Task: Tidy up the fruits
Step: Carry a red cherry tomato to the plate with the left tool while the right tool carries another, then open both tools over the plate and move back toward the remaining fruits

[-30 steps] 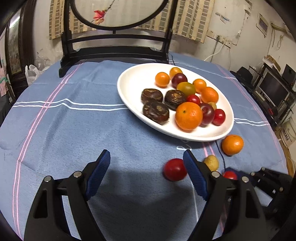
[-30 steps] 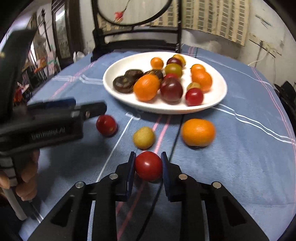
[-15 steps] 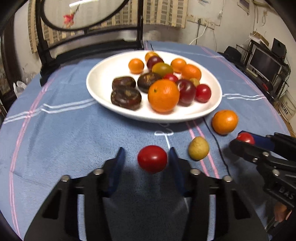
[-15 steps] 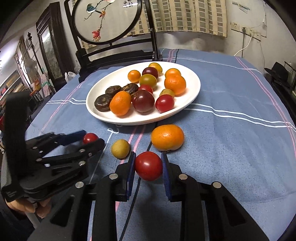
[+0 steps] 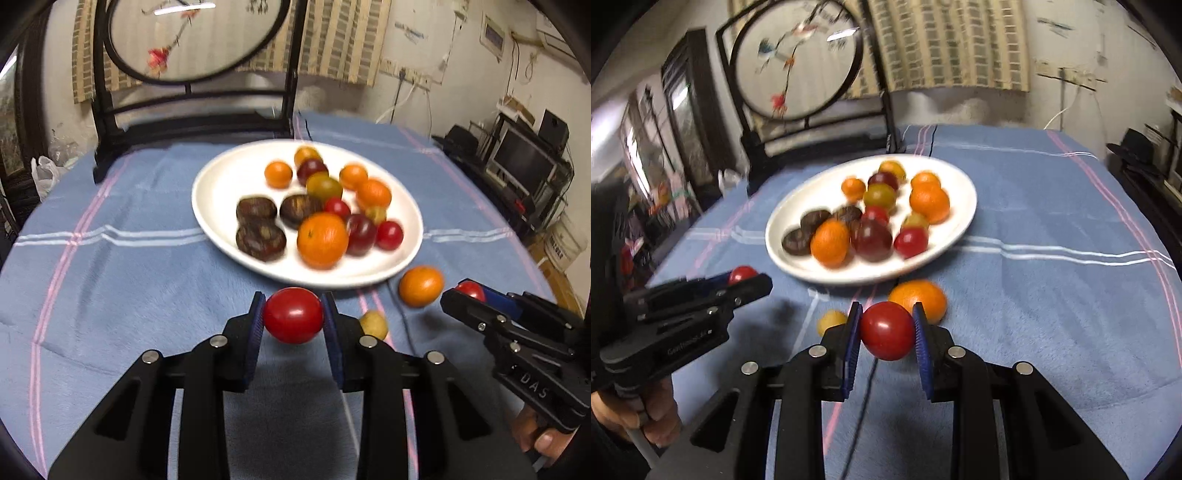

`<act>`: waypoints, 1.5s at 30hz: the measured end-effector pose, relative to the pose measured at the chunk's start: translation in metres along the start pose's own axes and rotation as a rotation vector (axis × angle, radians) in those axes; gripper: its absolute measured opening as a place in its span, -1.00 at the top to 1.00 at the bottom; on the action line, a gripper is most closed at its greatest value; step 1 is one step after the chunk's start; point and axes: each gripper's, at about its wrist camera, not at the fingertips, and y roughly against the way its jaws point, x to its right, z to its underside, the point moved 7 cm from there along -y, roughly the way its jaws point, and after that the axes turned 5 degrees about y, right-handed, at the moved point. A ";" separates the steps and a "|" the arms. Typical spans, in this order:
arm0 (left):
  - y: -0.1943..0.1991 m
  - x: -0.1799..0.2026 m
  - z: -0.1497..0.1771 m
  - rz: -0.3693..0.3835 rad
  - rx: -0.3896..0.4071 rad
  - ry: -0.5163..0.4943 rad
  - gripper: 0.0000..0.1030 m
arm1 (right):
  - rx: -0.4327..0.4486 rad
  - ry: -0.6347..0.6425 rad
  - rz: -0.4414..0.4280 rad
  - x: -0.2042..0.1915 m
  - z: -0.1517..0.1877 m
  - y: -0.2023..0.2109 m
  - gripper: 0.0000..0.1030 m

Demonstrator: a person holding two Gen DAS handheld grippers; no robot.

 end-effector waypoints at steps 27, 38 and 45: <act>-0.056 -0.036 -0.090 -0.142 0.063 0.088 -0.40 | -0.037 -0.100 -0.086 0.003 -0.086 -0.087 0.23; -0.005 -0.025 -0.066 -0.137 0.099 0.098 -0.72 | -0.030 -0.058 -0.037 0.015 -0.052 -0.035 -0.03; 0.011 -0.023 -0.012 -0.091 0.060 0.143 -0.72 | -0.126 0.075 0.050 0.013 -0.005 -0.030 -0.14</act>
